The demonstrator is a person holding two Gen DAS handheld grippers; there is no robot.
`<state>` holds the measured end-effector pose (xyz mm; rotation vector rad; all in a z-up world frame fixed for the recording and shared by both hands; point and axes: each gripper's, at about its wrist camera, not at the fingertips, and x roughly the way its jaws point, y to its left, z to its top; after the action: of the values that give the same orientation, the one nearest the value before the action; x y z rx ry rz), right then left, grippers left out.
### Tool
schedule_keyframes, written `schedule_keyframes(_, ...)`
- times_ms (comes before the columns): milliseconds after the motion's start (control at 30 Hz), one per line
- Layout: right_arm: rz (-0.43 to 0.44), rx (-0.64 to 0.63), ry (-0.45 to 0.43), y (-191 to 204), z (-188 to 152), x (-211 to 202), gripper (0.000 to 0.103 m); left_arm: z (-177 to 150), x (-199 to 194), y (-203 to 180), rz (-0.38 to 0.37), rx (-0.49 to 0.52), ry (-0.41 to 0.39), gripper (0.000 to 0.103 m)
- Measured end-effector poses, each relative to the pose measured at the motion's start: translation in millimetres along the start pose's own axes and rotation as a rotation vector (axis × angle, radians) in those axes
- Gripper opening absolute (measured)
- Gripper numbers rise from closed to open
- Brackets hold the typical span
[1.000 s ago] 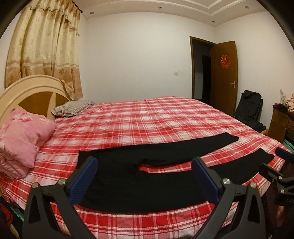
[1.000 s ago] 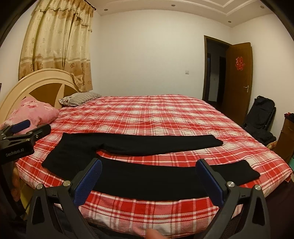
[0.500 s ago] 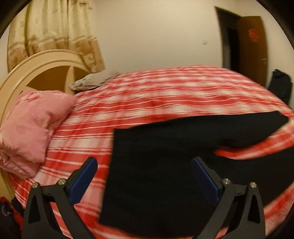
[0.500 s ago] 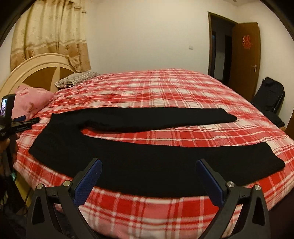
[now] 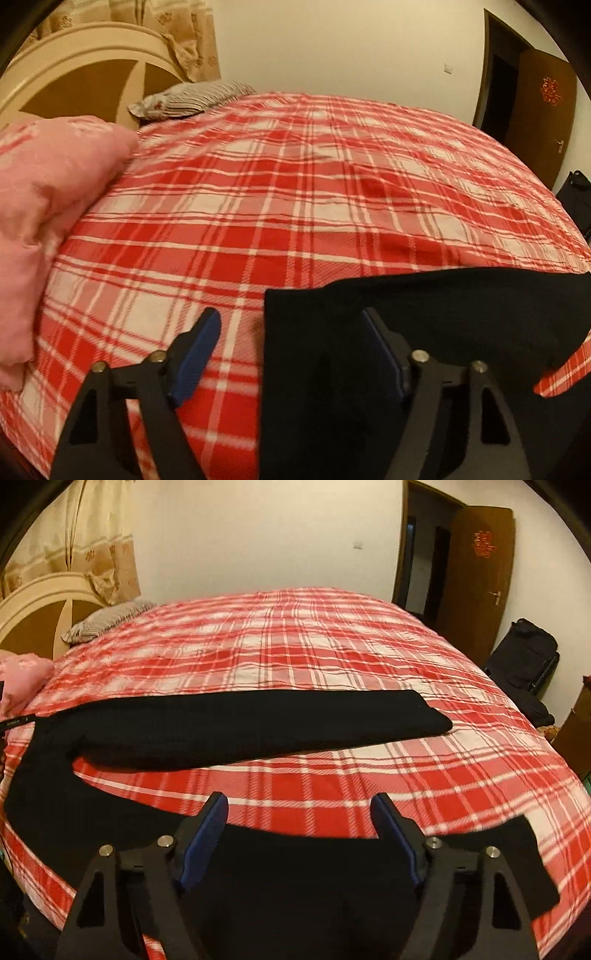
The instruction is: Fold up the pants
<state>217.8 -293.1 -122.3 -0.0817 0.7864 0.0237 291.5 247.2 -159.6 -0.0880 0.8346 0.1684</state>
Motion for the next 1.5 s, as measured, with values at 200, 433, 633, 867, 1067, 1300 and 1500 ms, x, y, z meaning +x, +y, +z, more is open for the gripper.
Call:
schedule_keyframes(200,-0.053,-0.100,0.035,-3,18,23,0.079,10,32,2,-0.019,0.034,0.077,0.053)
schedule_keyframes(433,0.010,0.005,0.097,-28,42,51,0.062,11,52,15,-0.087,-0.013,0.115,0.038)
schedule_keyframes(633,-0.030,0.139,0.100,-83,71,75,0.062,12,48,13,-0.119,-0.010,0.099,0.022)
schedule_keyframes(867,-0.049,0.268,0.096,-140,100,100,0.062,13,54,8,-0.111,0.012,0.102,0.022)
schedule_keyframes(1067,-0.061,0.287,0.141,-167,109,140,0.062,14,55,5,-0.079,0.008,0.100,0.026)
schedule_keyframes(1300,-0.055,0.339,0.179,-198,119,189,0.062,18,58,1,-0.056,0.030,0.124,0.032)
schedule_keyframes(1500,-0.024,0.355,0.204,-212,123,226,0.062,17,61,-6,-0.086,0.058,0.136,0.031)
